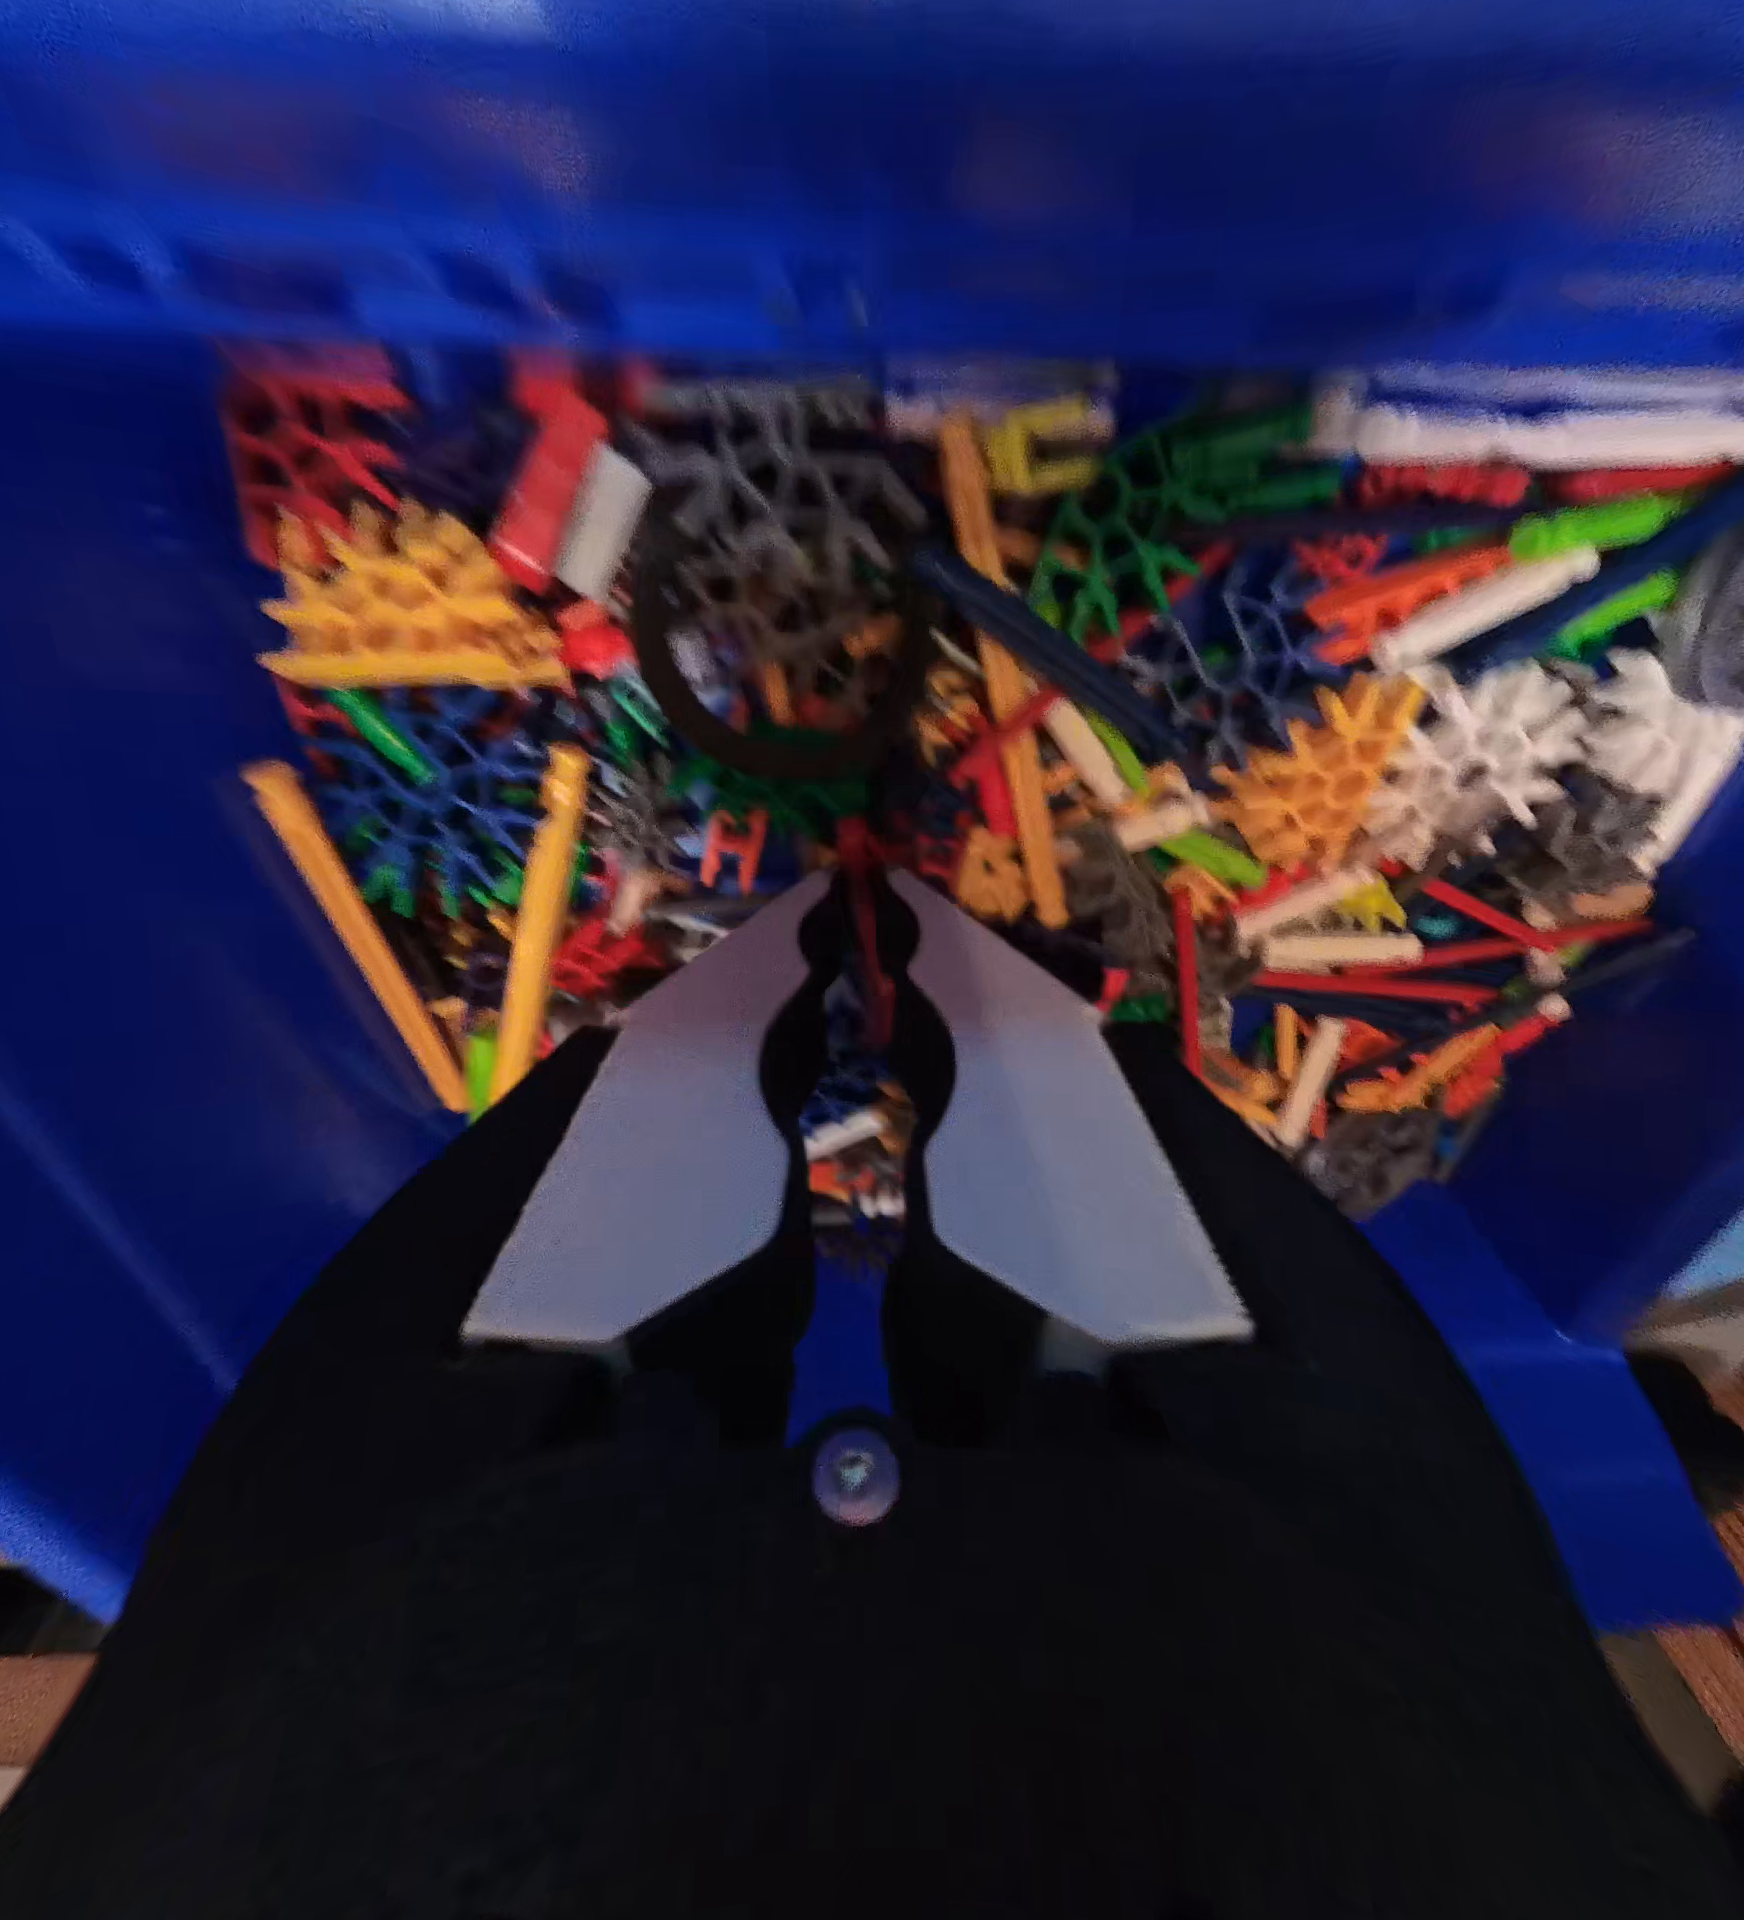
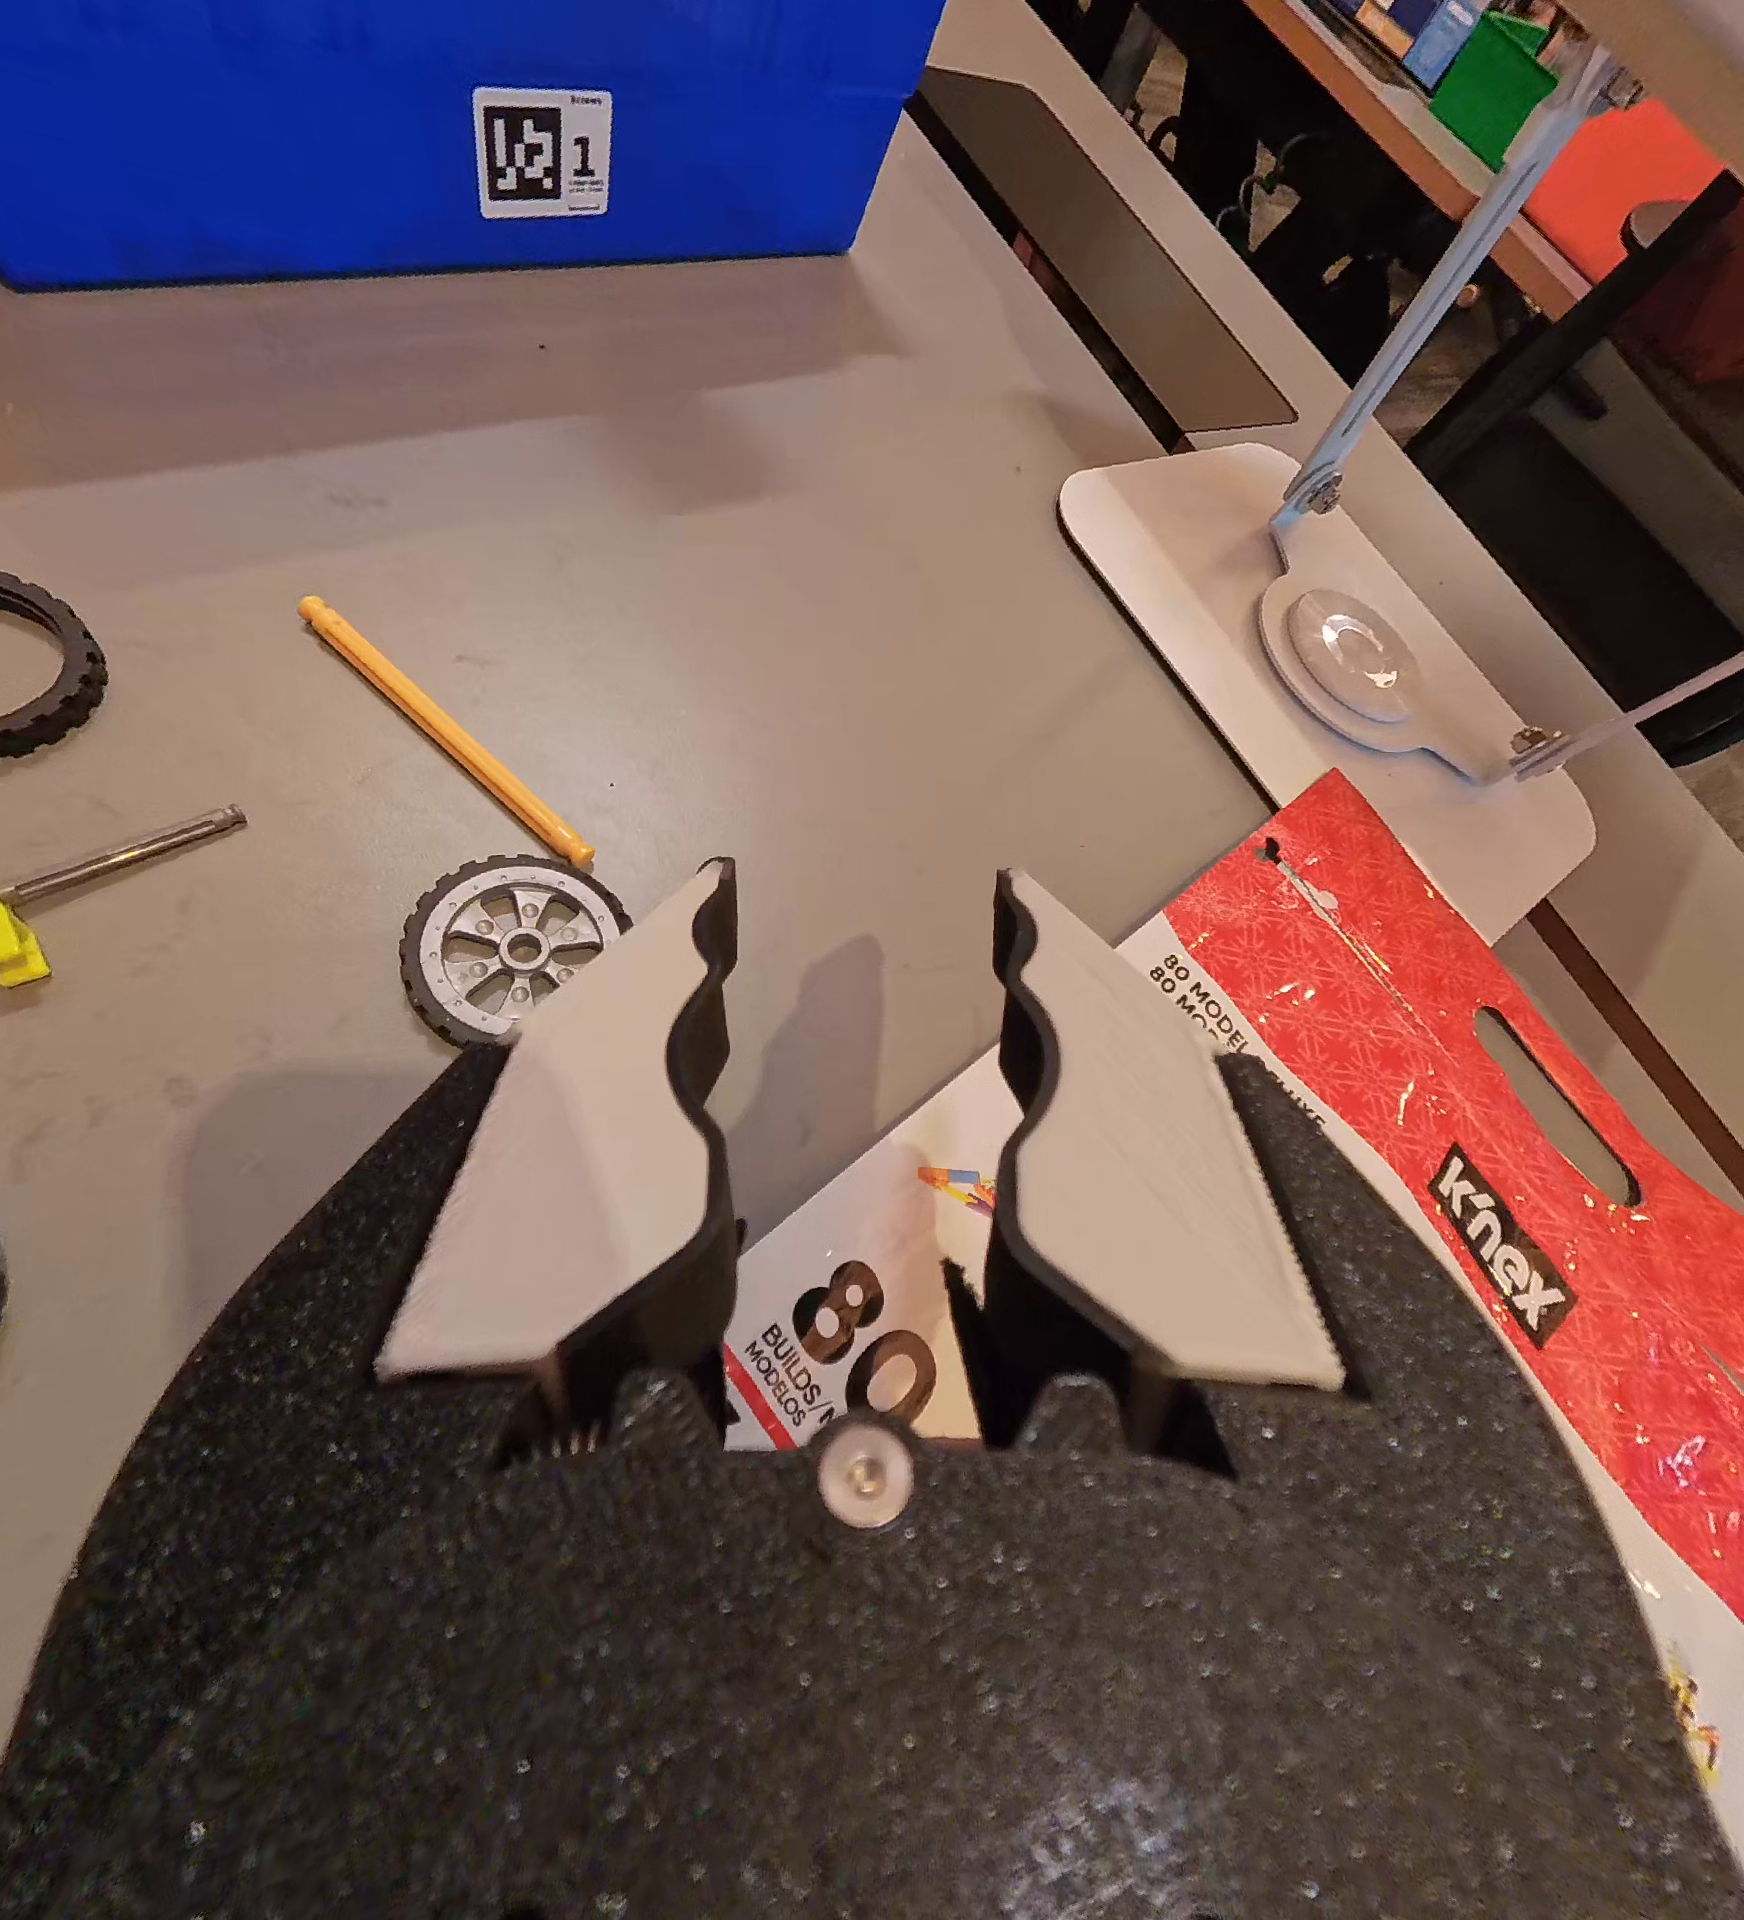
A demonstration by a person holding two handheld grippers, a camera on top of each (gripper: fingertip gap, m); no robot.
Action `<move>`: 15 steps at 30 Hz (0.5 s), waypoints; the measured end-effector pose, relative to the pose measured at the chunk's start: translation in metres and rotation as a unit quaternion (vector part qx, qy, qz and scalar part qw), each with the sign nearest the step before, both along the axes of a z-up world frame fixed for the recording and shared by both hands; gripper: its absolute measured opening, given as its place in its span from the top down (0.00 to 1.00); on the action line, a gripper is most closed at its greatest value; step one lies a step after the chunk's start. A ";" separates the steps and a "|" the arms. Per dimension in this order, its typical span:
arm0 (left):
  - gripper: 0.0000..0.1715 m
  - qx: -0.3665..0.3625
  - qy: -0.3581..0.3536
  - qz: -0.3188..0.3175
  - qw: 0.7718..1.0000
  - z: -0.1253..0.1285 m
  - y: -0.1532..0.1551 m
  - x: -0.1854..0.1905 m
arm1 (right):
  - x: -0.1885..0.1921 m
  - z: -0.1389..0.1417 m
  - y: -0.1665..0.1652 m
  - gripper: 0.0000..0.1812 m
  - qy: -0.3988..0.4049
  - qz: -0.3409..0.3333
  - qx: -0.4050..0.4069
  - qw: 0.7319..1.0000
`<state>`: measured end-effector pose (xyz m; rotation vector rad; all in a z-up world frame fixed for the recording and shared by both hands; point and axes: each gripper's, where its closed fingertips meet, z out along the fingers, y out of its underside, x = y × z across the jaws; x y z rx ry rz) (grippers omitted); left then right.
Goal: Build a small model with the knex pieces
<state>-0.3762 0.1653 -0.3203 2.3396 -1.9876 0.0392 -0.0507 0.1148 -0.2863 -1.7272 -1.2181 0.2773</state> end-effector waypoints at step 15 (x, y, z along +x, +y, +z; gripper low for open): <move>0.79 0.131 -0.051 -0.012 0.990 0.015 0.056 0.021 | 0.002 -0.002 0.001 0.73 0.001 -0.002 -0.004 1.000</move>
